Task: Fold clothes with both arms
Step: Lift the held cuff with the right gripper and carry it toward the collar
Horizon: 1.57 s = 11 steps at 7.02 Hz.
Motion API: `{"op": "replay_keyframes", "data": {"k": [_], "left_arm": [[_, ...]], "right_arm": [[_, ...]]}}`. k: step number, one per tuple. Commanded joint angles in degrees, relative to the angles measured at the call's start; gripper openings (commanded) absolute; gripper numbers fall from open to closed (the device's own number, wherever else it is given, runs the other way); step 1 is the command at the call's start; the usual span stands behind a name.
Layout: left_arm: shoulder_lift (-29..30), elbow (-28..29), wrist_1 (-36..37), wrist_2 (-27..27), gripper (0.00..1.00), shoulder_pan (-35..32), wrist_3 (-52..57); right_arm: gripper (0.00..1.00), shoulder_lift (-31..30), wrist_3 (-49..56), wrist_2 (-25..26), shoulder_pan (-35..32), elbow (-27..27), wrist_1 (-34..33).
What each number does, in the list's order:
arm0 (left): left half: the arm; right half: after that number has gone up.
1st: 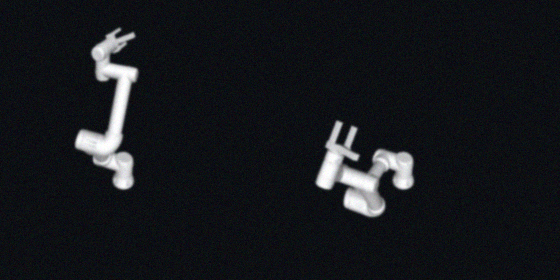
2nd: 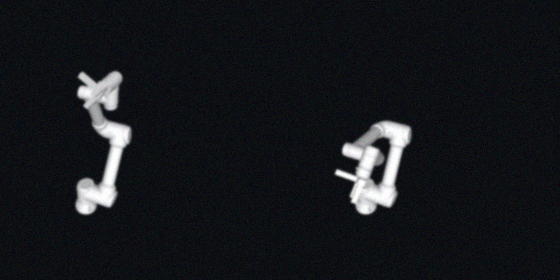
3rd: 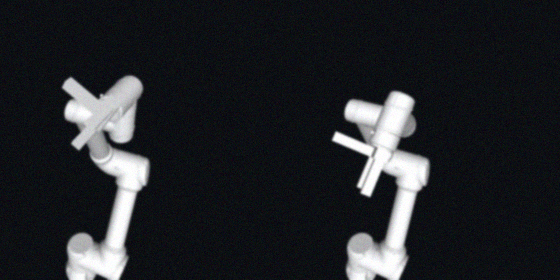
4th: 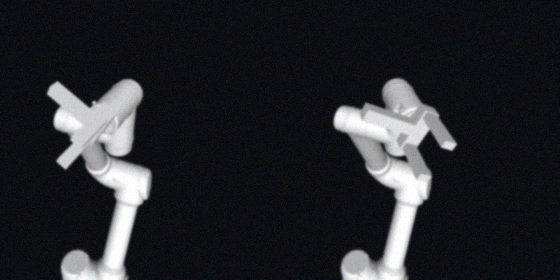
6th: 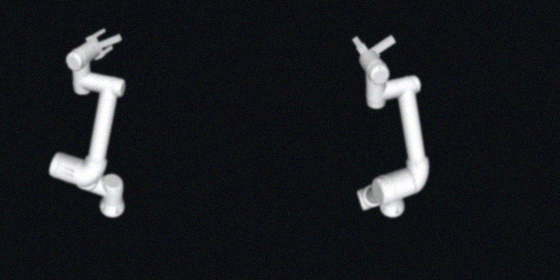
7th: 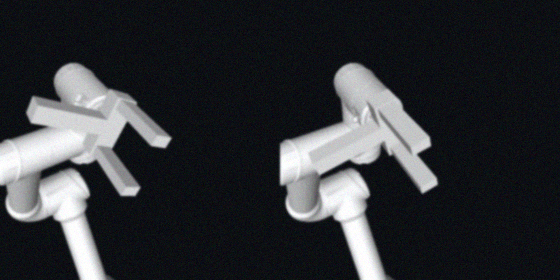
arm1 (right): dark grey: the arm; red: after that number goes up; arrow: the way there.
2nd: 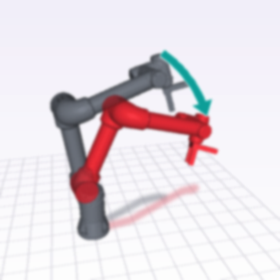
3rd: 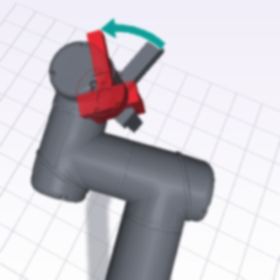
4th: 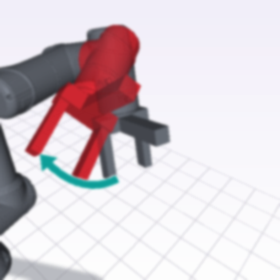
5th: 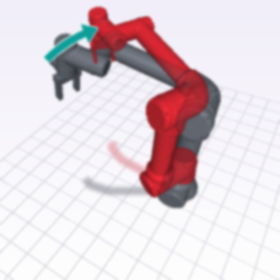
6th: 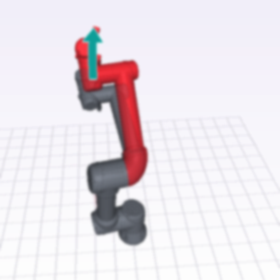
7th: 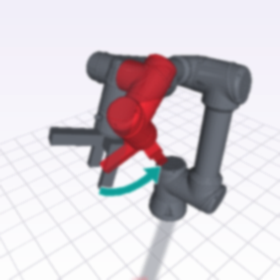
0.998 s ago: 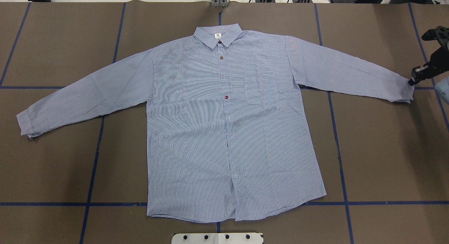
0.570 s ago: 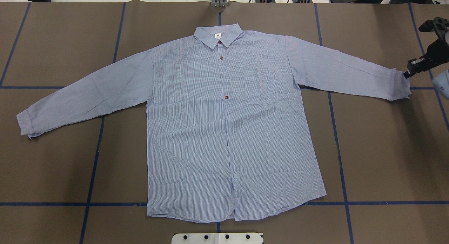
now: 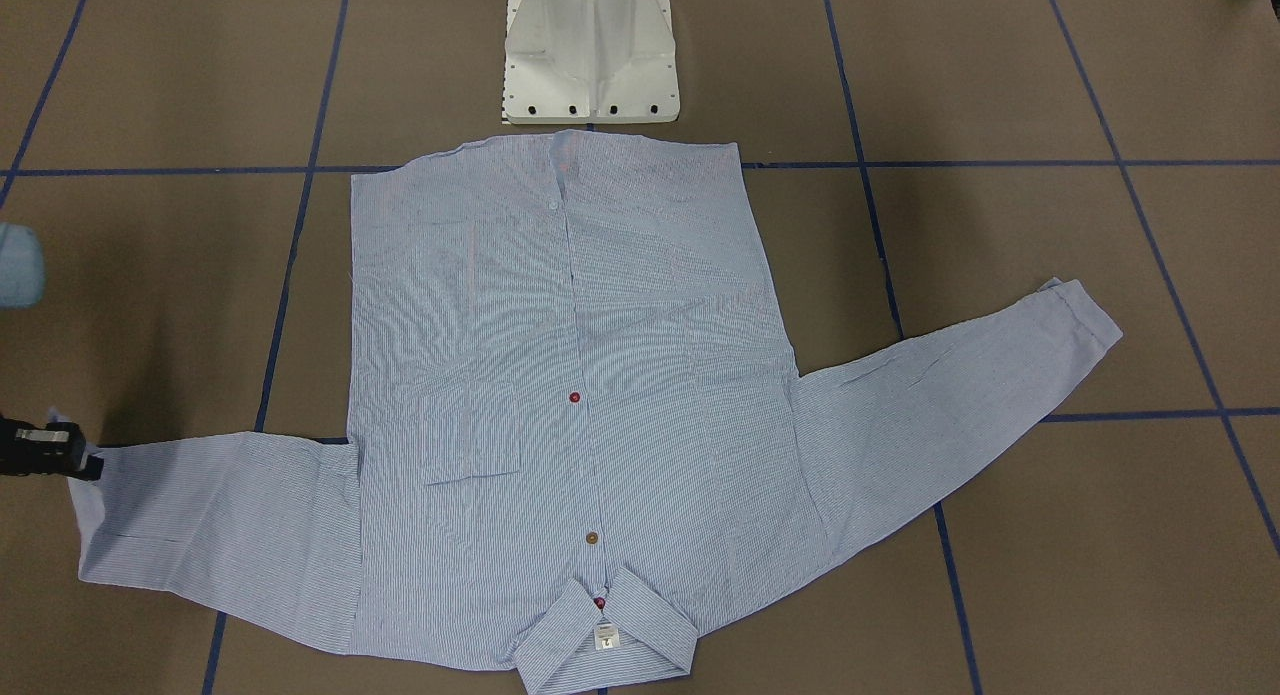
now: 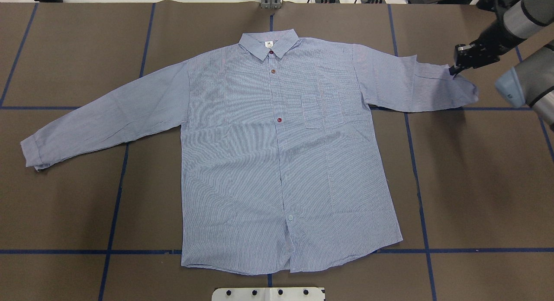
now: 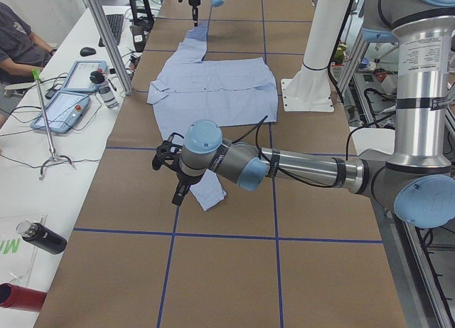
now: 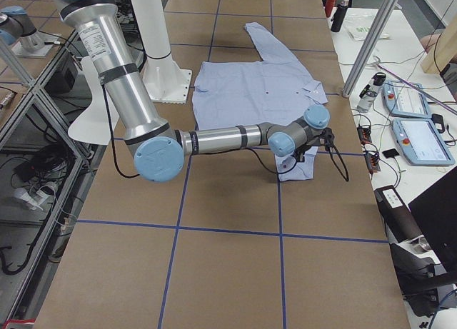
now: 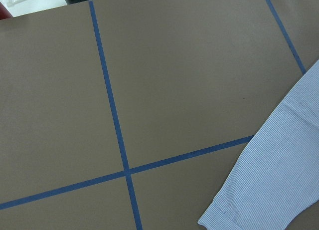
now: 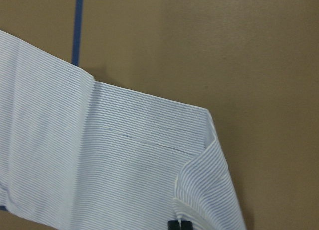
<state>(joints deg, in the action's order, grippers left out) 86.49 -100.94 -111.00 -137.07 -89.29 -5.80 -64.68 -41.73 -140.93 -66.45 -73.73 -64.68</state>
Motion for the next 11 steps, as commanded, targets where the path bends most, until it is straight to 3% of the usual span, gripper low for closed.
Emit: {"op": "replay_keyframes", "data": {"k": [1,3,5,7,11], "left_arm": [[0.00,-0.22,0.00,-0.04,0.99,0.08,0.00],[0.00,-0.13,0.00,-0.04,0.99,-0.01,0.00],[0.00,-0.13,0.00,-0.04,0.99,0.08,0.00],[0.00,-0.13,0.00,-0.04,0.99,-0.01,0.00],[0.00,-0.22,0.00,-0.04,0.99,-0.01,0.09]], "right_arm": [[0.00,6.81,-17.08,0.30,6.66,-1.33,0.44],[0.00,13.32,-28.70,3.01,10.80,-1.24,0.35],[0.00,19.47,-37.33,12.73,16.23,-0.46,-0.01],[0.00,25.89,-40.79,18.56,21.07,3.40,0.26],[0.00,33.29,-40.97,22.10,24.70,9.83,1.22]]}}
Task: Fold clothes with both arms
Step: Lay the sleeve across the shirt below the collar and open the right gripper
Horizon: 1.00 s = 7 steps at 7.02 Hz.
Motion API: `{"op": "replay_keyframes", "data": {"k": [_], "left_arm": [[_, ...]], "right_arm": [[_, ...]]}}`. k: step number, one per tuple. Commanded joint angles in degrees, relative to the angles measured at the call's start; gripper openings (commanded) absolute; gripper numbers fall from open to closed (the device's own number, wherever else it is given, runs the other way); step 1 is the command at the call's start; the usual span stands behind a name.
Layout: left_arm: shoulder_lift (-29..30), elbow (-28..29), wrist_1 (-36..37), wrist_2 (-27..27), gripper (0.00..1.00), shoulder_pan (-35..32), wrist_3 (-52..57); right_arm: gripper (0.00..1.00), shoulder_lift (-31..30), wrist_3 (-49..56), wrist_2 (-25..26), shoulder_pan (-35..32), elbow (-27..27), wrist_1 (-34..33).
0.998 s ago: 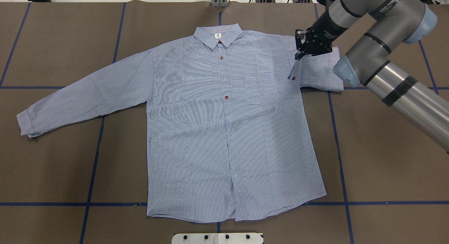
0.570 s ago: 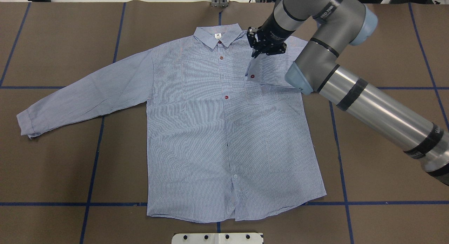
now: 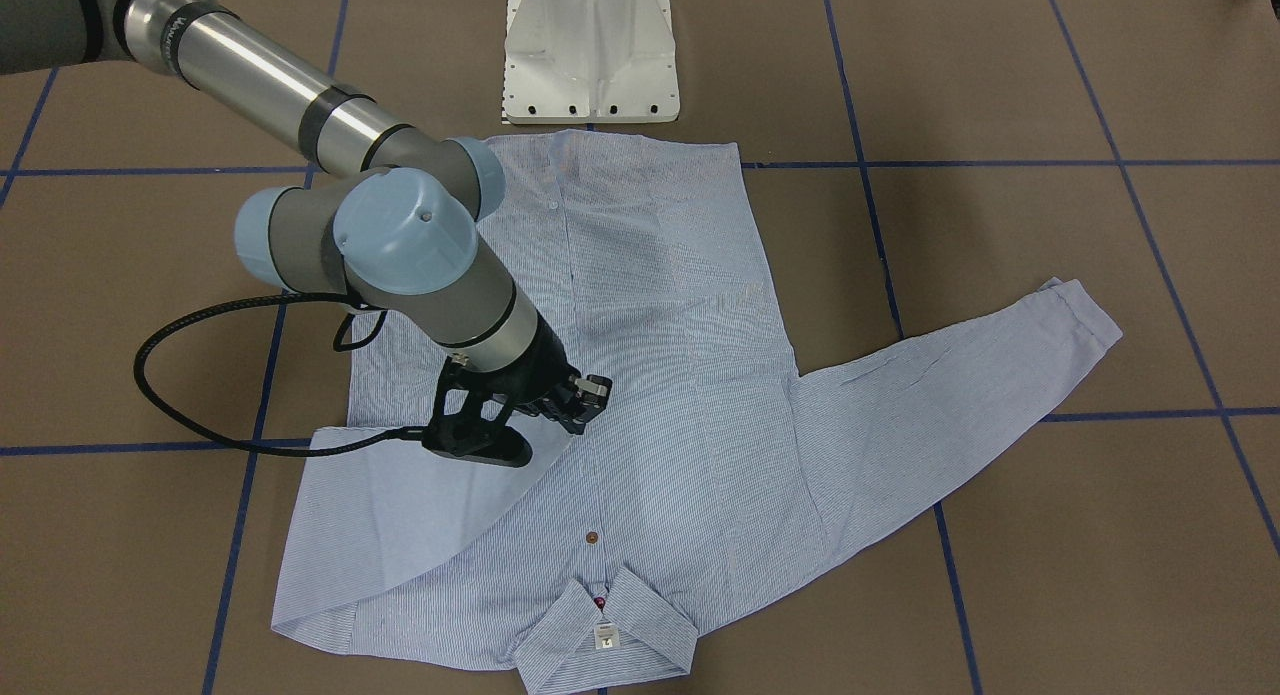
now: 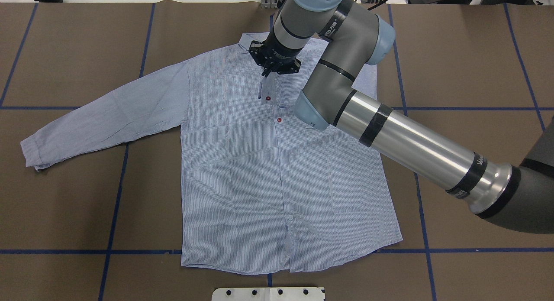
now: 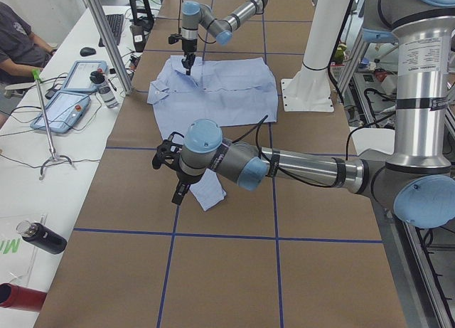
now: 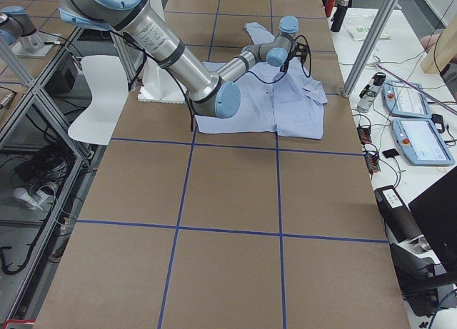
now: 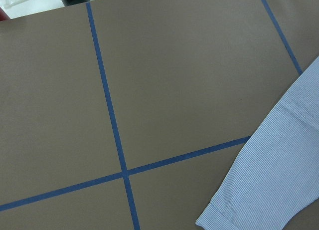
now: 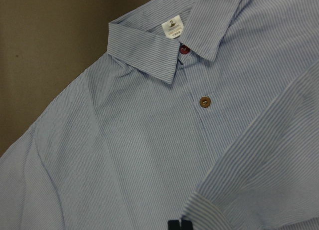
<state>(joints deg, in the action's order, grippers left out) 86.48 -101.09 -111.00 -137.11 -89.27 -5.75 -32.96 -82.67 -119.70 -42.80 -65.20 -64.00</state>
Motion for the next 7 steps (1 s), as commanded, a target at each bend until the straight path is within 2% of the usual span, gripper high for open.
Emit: {"op": "replay_keyframes", "data": {"k": [1,3,7], "left_arm": [[0.00,0.01,0.00,0.00,0.99,0.06,0.04],[-0.09,-0.07,0.00,0.00,0.99,-0.02,0.04],[-0.44,-1.04,0.00,0.00,0.99,-0.02,-0.13]], "right_arm": [[0.00,1.58,-0.13,0.87,1.31,1.48,2.11],[0.00,3.59,-0.13,2.44,2.62,4.45,3.18],[0.00,6.41,-0.21,4.38,4.30,7.01,3.27]]}}
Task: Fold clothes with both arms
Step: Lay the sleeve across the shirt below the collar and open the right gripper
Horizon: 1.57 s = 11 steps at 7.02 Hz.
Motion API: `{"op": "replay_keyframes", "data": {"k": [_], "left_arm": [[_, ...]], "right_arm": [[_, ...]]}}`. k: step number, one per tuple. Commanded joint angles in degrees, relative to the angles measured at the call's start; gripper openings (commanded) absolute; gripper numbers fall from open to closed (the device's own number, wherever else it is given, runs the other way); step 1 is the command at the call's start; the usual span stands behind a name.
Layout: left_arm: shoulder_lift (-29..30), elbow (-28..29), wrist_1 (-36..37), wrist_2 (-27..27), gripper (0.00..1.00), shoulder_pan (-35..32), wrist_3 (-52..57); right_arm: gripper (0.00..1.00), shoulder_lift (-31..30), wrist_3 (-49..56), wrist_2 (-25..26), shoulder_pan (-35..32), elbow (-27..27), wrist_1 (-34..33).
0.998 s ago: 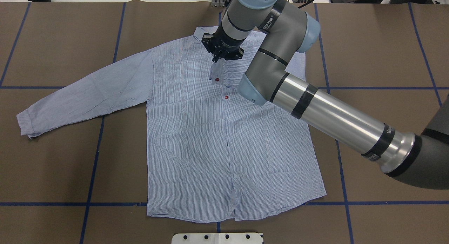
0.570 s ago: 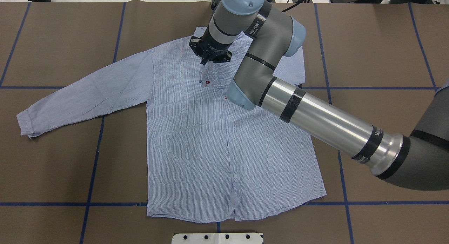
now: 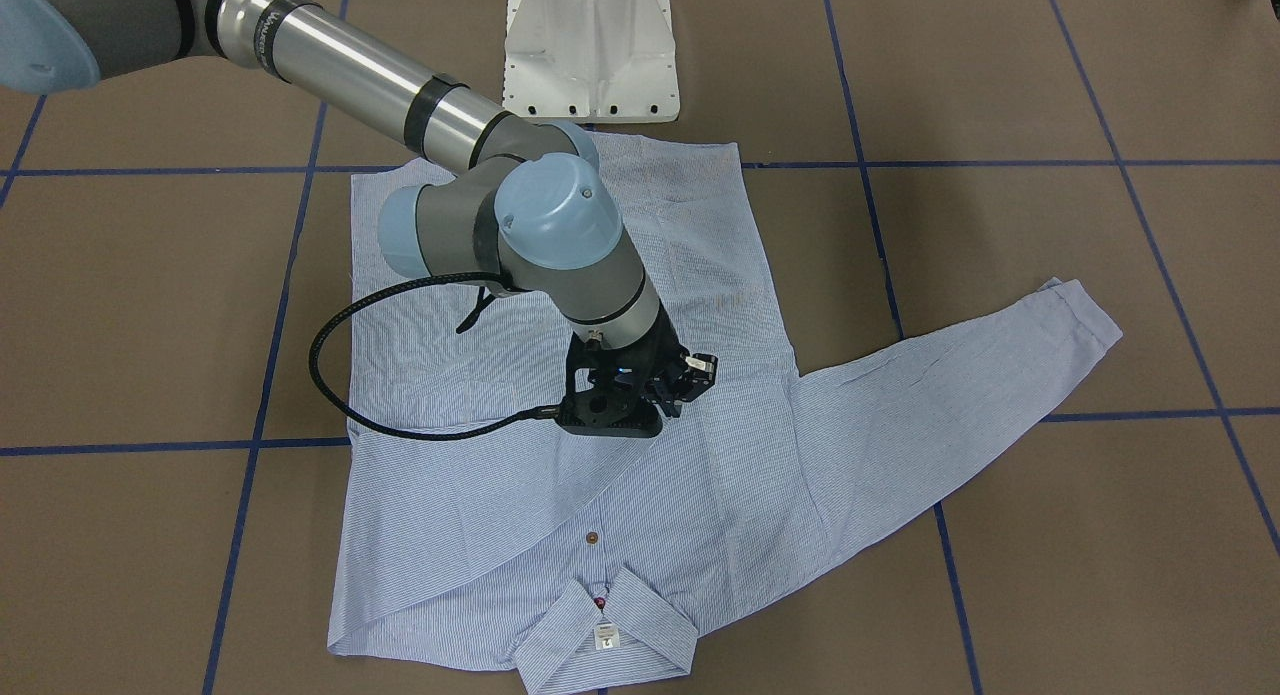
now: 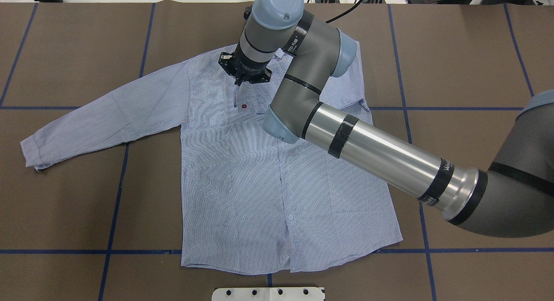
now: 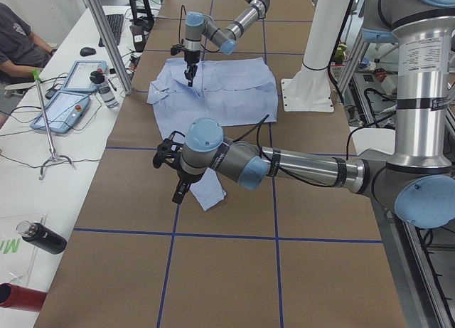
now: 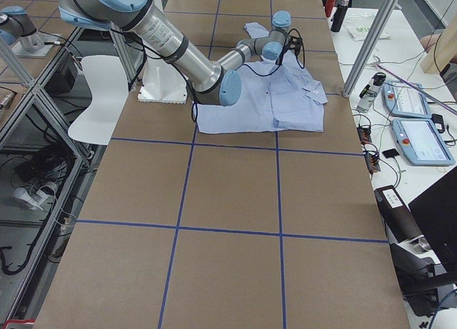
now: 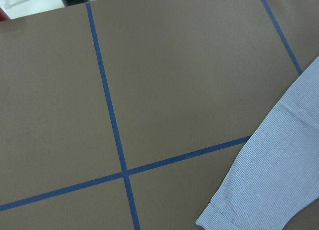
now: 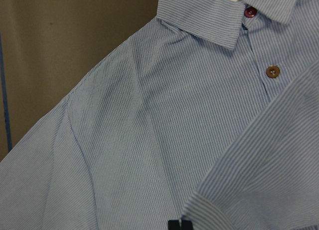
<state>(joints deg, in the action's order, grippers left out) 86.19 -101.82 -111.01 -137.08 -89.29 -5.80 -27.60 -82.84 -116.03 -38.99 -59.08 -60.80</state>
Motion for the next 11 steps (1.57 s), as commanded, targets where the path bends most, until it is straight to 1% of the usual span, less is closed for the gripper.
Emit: {"op": "replay_keyframes", "data": {"k": [1,2,3,4,6,7,8,9,10,11], "left_arm": [[-0.23,-0.31,0.00,-0.03,0.99,0.00,-0.09],[-0.23,-0.48,0.00,-0.03,0.99,0.00,-0.09],[-0.23,-0.66,0.00,-0.03,0.99,0.00,-0.09],[-0.32,-0.57,0.00,-0.03,0.99,0.00,-0.09],[-0.32,-0.66,0.00,-0.03,0.99,0.09,-0.09],[-0.32,-0.66,0.00,-0.03,0.99,0.09,-0.09],[-0.24,-0.57,0.00,-0.03,0.99,0.17,0.08],[-0.15,0.13,0.09,-0.11,0.99,0.43,0.17],[0.98,1.87,0.09,-0.03,0.99,0.87,0.17],[2.48,4.76,0.17,-0.03,0.99,1.75,0.08]], "right_arm": [[0.00,1.67,-0.04,0.89,0.85,1.16,0.07],[0.00,2.89,-1.44,2.46,1.37,2.55,0.25],[0.00,3.52,-3.80,4.04,2.07,5.70,5.47],[0.00,3.78,-4.78,5.10,2.43,6.95,6.91],[0.00,4.31,-4.88,6.24,2.96,7.22,7.01],[0.46,5.97,-4.96,6.95,3.22,9.05,7.01],[0.67,8.42,-5.05,7.48,3.31,11.51,7.01],[0.83,8.70,-5.05,7.83,3.22,11.71,7.01],[0.98,9.66,-7.92,8.18,3.22,11.71,6.93],[0.98,10.46,-11.09,8.88,3.22,11.19,6.84]]}}
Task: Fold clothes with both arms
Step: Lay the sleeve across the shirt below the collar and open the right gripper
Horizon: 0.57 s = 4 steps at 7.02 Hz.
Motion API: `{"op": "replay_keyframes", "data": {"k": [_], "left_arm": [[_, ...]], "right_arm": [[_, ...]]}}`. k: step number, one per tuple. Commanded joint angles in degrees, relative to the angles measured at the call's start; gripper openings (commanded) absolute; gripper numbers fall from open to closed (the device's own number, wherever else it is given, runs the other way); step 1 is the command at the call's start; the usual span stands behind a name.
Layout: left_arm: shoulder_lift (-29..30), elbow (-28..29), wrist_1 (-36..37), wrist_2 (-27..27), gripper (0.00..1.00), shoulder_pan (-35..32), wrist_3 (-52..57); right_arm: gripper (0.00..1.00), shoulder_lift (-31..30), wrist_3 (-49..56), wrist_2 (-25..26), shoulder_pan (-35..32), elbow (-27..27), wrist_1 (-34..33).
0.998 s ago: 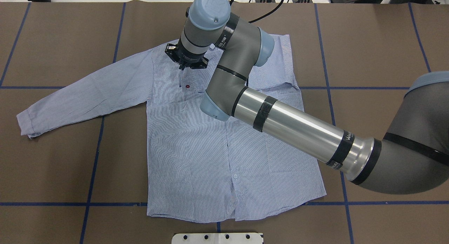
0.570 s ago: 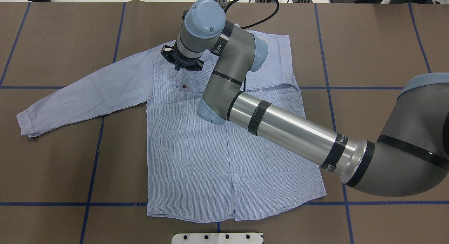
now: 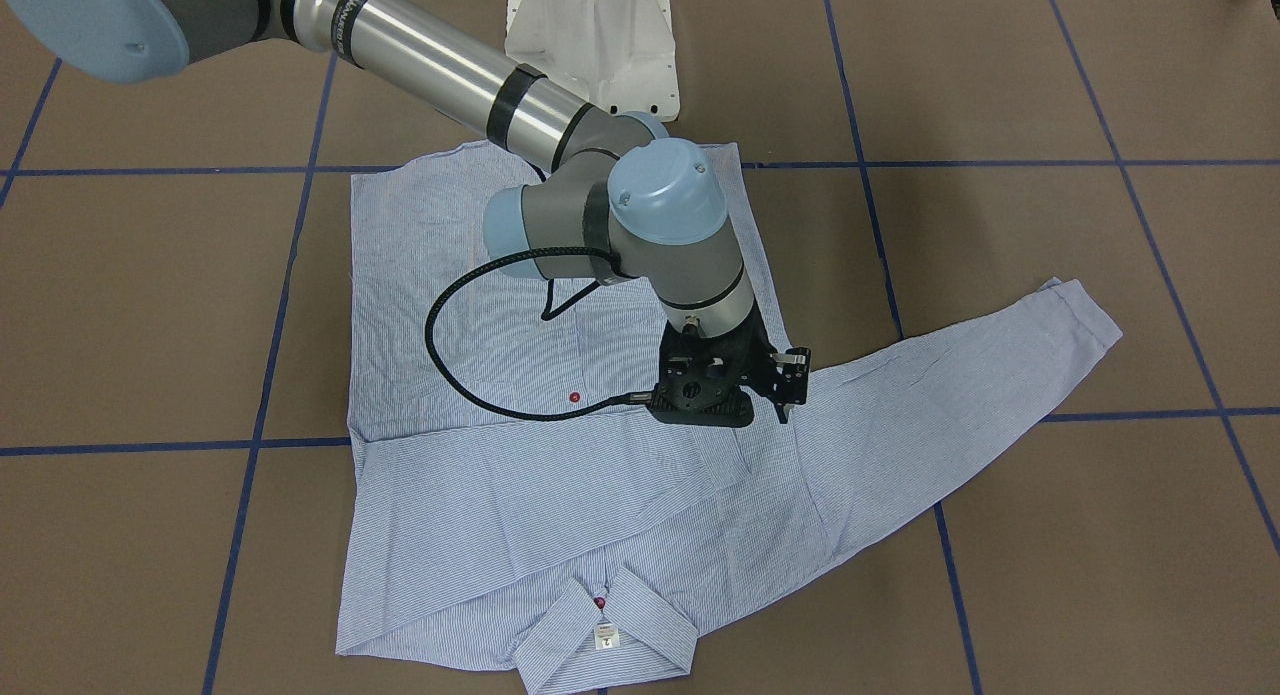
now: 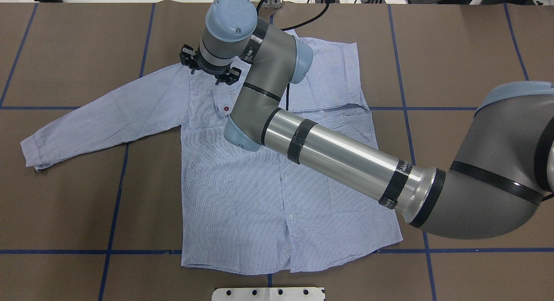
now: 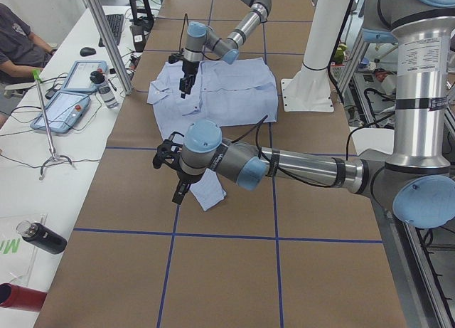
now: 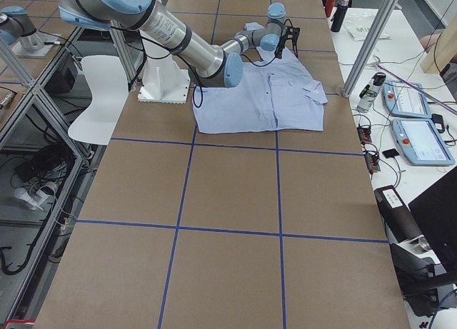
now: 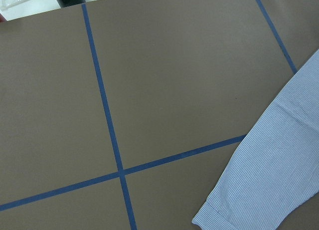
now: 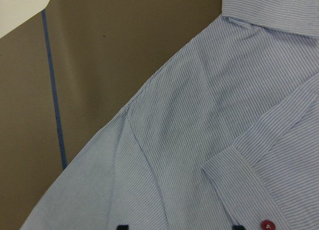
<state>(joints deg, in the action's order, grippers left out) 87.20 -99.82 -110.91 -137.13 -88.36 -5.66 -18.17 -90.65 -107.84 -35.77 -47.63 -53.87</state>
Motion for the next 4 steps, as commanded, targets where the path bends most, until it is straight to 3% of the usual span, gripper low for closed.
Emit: {"op": "replay_keyframes", "data": {"k": [1,2,4], "left_arm": [[4.96,6.96,-0.01,-0.50,0.99,2.65,-8.06],[5.69,8.66,-3.23,-0.68,0.99,7.10,-12.66],[6.14,19.35,-16.72,-1.03,0.99,9.77,-16.90]], "right_arm": [[0.98,0.25,-3.56,0.70,0.00,-1.93,-0.71],[0.98,-2.02,-3.65,0.61,-0.09,-4.81,-1.06],[0.98,-10.53,-3.04,0.35,-0.27,-14.29,-1.06]]}}
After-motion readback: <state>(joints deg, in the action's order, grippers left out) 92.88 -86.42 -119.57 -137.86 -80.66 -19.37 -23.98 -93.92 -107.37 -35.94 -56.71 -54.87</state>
